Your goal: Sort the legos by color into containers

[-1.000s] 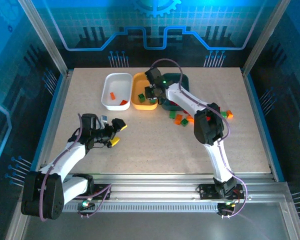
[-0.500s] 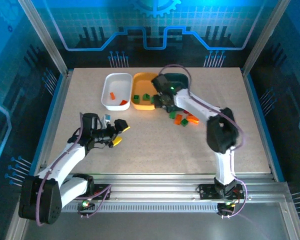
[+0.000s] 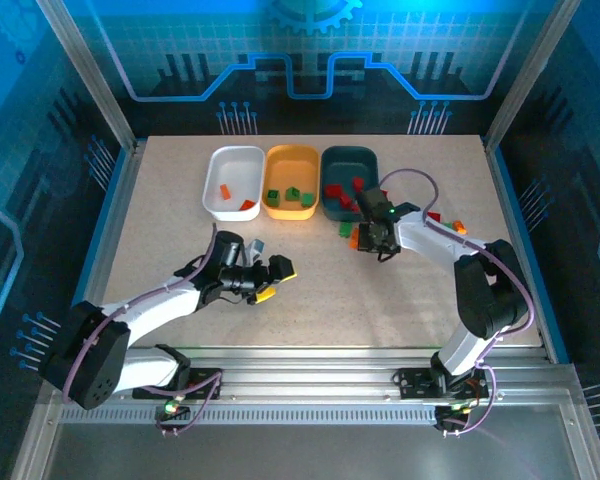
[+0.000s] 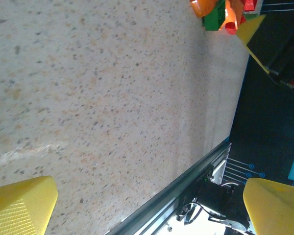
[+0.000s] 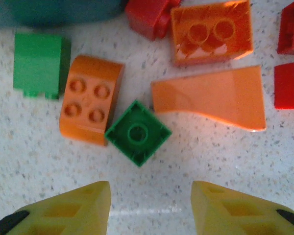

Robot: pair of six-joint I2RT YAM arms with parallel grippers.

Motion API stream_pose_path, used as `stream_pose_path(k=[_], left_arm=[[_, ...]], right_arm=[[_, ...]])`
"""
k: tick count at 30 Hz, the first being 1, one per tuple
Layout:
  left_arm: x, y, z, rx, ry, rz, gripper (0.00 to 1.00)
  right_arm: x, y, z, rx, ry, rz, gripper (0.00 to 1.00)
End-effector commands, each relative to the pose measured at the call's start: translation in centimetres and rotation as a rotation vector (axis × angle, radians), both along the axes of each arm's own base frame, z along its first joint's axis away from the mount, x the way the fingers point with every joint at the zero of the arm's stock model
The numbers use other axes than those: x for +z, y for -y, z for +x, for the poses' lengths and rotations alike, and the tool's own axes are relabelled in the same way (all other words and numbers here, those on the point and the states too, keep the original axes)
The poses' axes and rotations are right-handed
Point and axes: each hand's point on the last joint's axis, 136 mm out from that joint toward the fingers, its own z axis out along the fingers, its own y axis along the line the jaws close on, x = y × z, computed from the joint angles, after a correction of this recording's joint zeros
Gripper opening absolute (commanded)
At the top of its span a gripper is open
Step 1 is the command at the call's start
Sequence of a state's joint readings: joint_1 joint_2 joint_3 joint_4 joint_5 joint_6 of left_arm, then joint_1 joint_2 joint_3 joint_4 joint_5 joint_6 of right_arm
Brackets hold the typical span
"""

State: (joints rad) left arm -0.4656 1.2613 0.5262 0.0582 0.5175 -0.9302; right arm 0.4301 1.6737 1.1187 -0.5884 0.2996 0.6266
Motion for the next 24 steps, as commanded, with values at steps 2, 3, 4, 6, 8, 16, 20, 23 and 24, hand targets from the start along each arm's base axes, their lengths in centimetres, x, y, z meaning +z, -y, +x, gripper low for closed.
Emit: stream_pose_path(k=[2,3,4,6,8,16,20,23,24], left_arm=[[2.1,1.0,1.2,0.008,0.07,-0.02,0.99],[2.0,1.0,1.2,0.01,0.069,-0.016,0.99],[1.9,0.9,1.1,0.013,0.067,-0.011,0.99],[1.7,0.8,1.0,0.015,0.063,-0.002,0.99],[1.6,0.7,0.9,0.018,0.059,0.003,0.99],[2.3,0.8,1.1,0.018,0.07,0.005,0.99],[2.0,0.8,1.1,0.015,0.067,0.01,0.99],[1.8,0.8,1.1,0.013,0.063,0.011,0.99],[1.7,0.8,1.0,0.011,0.061,0.01,0.99]], right_arm=[[-0.9,-0.3,2.2,-0.084,0.005,0.112,0.51],[-1.2,-0.3,2.5,-0.096,-0.003,0.127,0.51],[-1.5,-0.4,2.8,-0.111,-0.01,0.144,0.51],[-1.9,-0.4,3.3,-0.147,-0.012,0.166,0.52],[-2.1,-0.5,3.8,-0.179,-0.004,0.186,0.53],[-3.2,0.0,4.1,-0.23,-0.015,0.17,0.53],[-4.3,1.2,3.0,-0.246,-0.043,0.119,0.52],[-4.6,1.9,1.8,-0.237,-0.055,0.093,0.51],[-4.6,2.2,1.3,-0.235,-0.056,0.083,0.51]])
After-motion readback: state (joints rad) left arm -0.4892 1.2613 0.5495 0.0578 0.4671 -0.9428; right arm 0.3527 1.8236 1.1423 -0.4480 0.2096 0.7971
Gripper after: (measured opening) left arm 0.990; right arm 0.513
